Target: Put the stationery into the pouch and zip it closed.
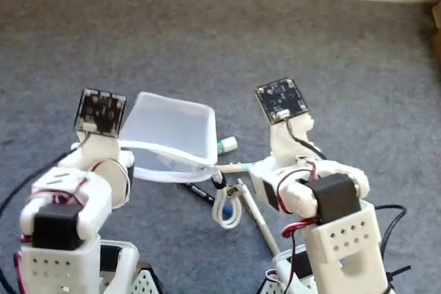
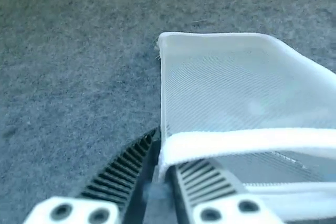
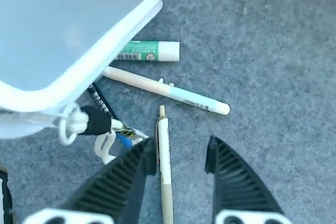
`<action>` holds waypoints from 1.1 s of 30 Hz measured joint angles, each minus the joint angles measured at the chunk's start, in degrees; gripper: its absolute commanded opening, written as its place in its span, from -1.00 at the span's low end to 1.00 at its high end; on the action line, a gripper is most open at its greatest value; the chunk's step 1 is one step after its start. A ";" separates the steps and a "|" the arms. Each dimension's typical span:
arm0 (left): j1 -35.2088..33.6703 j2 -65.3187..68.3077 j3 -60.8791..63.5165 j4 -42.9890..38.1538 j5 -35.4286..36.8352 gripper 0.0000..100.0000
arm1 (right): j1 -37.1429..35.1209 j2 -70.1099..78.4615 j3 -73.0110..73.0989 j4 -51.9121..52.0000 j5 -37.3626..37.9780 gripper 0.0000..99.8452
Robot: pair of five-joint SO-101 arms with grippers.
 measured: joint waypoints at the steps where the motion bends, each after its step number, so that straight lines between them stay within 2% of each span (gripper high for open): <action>1: -1.32 1.05 -2.11 1.32 0.00 -0.99 | 0.00 0.00 2.11 -1.93 -0.09 -0.70; 6: -8.00 3.69 -9.41 5.71 -0.09 -0.99 | 0.09 0.00 10.81 -10.02 -0.18 -0.70; 14: -12.75 8.18 -10.29 6.15 -1.23 -0.99 | 0.00 0.00 20.13 -18.37 -0.44 -0.70; 22: -13.27 11.34 -11.25 6.15 -0.26 -0.99 | -6.86 0.00 26.46 -22.24 -0.53 -0.70; 29: -13.27 11.34 -11.25 6.15 0.00 -0.99 | -7.47 0.44 29.36 -27.60 -0.53 -0.70; 33: -13.27 11.34 -11.25 6.15 0.00 -0.99 | -7.56 7.03 29.54 -28.75 -0.53 -0.70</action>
